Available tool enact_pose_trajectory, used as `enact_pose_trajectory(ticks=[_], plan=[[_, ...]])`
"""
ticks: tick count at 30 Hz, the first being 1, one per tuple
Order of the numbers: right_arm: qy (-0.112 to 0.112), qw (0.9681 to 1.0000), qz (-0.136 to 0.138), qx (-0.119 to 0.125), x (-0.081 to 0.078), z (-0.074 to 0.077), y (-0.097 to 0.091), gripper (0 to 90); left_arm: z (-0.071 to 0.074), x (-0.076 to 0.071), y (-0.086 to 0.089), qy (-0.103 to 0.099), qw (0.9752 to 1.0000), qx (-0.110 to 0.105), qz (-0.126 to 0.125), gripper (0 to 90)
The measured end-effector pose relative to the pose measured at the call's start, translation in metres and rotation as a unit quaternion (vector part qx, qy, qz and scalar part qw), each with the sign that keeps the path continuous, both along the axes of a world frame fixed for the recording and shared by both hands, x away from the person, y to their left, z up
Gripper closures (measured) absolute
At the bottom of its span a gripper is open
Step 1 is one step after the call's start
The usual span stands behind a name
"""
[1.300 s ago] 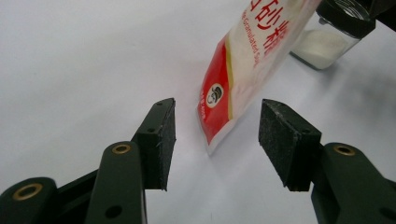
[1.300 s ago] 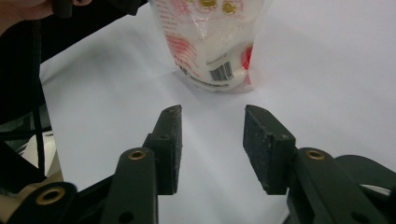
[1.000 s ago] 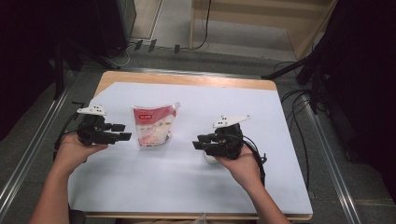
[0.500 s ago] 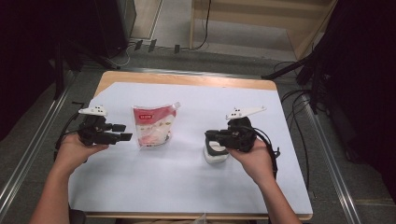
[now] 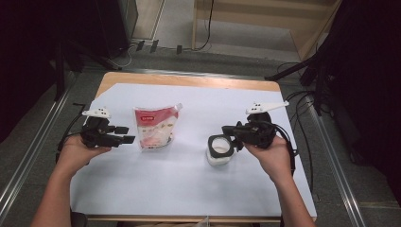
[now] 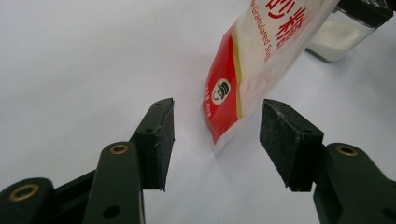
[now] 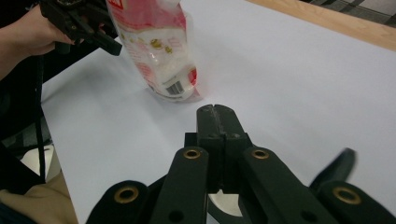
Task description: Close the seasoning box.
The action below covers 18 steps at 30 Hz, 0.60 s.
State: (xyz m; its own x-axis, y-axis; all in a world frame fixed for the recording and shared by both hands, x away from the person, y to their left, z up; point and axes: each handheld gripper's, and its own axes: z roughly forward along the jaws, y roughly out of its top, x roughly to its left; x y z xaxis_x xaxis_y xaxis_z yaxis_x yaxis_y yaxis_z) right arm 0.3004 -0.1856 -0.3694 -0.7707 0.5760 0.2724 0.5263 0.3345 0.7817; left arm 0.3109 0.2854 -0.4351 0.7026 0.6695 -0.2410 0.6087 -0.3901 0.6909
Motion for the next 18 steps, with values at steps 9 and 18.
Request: enact_pose_trajectory(ticks=[9,18], plan=[[-0.008,0.9997,-0.023,0.007,0.002,0.008,-0.022,90.0,-0.001,0.001,0.0,0.005,1.0,-0.003,-0.004,46.5],[-0.011,0.9984,-0.055,0.007,0.007,0.008,-0.044,90.0,0.0,0.001,0.001,0.002,1.0,-0.003,0.0,45.9]])
